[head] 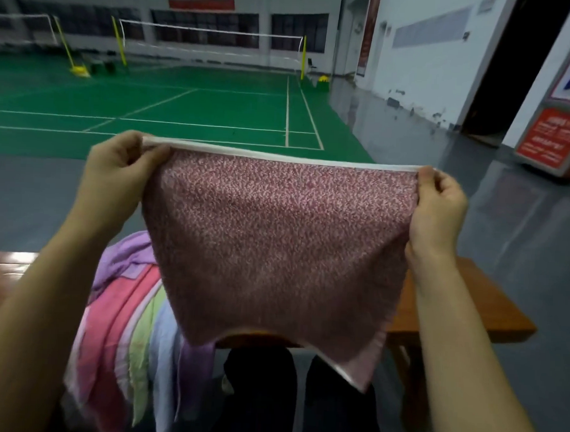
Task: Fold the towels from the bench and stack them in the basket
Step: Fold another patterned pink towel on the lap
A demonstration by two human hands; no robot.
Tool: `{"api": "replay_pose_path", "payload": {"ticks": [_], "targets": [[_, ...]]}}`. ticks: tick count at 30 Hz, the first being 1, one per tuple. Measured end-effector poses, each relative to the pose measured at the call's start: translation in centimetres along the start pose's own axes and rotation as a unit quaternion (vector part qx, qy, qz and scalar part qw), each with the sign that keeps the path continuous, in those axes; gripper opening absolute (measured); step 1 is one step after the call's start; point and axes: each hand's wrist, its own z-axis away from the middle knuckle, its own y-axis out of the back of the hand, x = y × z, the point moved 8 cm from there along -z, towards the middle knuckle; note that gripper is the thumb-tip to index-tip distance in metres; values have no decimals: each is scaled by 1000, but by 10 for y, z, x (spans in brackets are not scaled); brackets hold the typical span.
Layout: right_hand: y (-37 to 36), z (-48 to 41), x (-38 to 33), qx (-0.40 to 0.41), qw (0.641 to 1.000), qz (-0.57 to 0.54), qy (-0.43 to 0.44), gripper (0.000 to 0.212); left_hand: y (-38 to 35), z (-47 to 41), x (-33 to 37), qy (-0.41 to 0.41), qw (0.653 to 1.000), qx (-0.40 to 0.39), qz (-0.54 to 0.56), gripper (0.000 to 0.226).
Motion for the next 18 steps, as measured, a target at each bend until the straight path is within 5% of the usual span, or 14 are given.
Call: {"api": "replay_pose_path", "payload": {"ticks": [7,14,18], "targets": [[-24,-12,81,-44,990,46,-122,25,-56,14,-81,185,981,-6,51,16],[-26,-62,38,40,998,9,-43,22,-67,-31,-29,88,992,75,59,25],[-4,-46,82,33,995,69,-64,16,-88,8,-62,127,989,59,42,25]]}}
